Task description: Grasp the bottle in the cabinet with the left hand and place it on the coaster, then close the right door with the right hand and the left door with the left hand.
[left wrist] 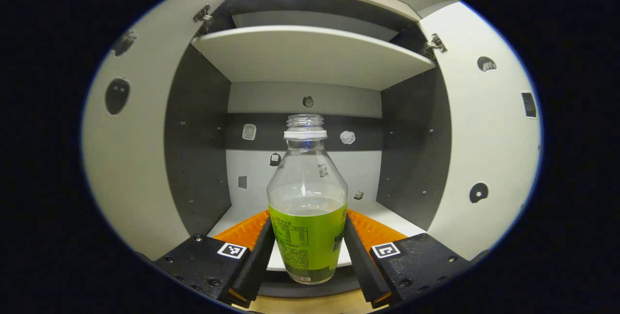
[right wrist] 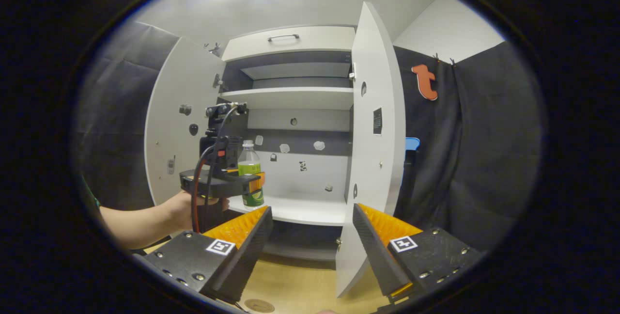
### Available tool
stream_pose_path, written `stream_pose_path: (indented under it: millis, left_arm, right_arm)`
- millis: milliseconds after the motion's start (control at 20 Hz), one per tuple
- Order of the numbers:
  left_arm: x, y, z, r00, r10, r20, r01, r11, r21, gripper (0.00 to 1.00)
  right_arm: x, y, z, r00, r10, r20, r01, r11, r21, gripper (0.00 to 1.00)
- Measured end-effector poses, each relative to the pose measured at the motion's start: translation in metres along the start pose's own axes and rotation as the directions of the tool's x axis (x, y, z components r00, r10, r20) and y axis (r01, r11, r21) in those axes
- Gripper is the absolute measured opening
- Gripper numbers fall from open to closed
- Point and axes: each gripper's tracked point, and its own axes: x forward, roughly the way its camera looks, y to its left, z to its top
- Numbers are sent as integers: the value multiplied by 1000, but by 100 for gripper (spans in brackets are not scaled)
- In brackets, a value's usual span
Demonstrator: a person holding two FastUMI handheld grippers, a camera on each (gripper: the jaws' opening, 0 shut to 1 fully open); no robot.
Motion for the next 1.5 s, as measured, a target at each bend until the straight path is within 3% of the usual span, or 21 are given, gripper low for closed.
stream_pose_path:
  millis: [400, 800, 950, 1150, 1250, 1500]
  left_arm:
    - [-110, -9, -23, 999, 25, -21, -24, 1000, 2, 79]
    - [-163, -15, -83, 998, 68, -17, -68, 998, -9, 80]
    - [-176, -36, -127, 1000, 11, -15, -11, 1000, 15, 82]
    - [-196, -69, -212, 987, -85, -137, 92, 995, 44, 80]
    - [-208, -88, -240, 976, -148, -160, 157, 987, 40, 80]
    - [-230, -128, -294, 941, -282, -187, 305, 947, 103, 80]
  right_arm:
    - [-53, 12, -10, 998, 56, -1, -56, 998, 16, 100]
    - [-73, 12, -29, 997, 78, -29, -77, 997, 28, 100]
    - [-72, 9, -35, 996, 75, -38, -73, 996, 44, 100]
    - [-68, -1, -40, 997, 52, -49, -49, 997, 56, 100]
    - [-64, -3, -37, 999, 43, -21, -42, 997, 59, 97]
    - [-47, 9, -30, 995, 100, 9, -100, 994, 37, 100]
